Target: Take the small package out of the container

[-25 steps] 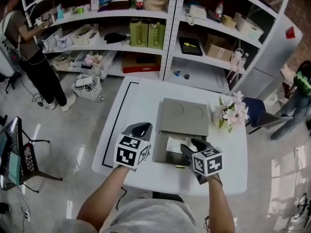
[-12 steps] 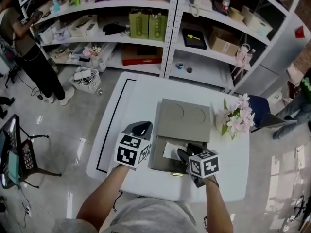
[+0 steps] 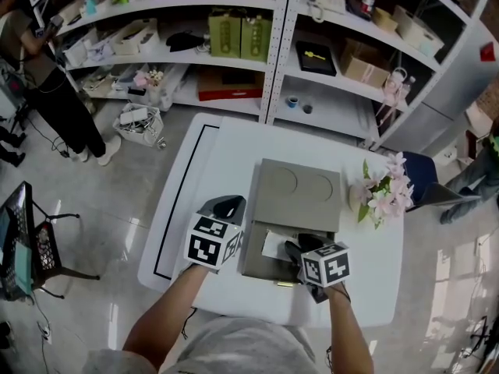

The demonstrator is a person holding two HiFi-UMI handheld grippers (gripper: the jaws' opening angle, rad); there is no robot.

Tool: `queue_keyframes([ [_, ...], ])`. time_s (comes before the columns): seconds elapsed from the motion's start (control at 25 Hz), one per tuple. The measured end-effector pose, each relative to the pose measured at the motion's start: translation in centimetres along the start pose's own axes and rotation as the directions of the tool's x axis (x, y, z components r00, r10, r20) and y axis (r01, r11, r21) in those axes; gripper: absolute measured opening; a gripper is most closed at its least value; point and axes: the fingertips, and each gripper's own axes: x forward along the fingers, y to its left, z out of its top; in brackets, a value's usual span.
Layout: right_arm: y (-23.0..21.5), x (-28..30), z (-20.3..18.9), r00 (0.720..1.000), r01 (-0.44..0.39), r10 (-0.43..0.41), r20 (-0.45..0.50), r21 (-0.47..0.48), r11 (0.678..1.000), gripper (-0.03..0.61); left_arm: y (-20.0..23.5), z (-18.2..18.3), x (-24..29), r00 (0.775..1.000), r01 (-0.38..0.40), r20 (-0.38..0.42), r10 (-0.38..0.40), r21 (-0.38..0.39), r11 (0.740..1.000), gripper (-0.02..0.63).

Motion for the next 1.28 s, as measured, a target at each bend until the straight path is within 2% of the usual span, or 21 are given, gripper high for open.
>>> queue_keyframes([
  [0.4, 0.4, 0.4, -0.3, 1.000, -0.001, 0.001, -0.001, -0.008, 1.000, 0.104, 0.3, -0.2, -0.9, 1.000, -0.011, -0.002, 0.011, 0.008, 1.000, 0.002],
  [0.72, 0.9, -0.3, 0.2, 1.000, 0.003, -0.002, 0.026, -0.033, 0.999, 0.015, -0.1, 0.2, -2.1, 1.000, -0.016, 0.017, 0.016, 0.020, 1.000, 0.002],
  [1.28, 1.6, -4.1, 1.9, 0.987, 0.069, -0.063, 0.151, -0.037, 0.997, 0.008, -0.7, -0.5, -5.8, 0.999, -0.026, 0.045, 0.024, 0.026, 0.999, 0.002],
])
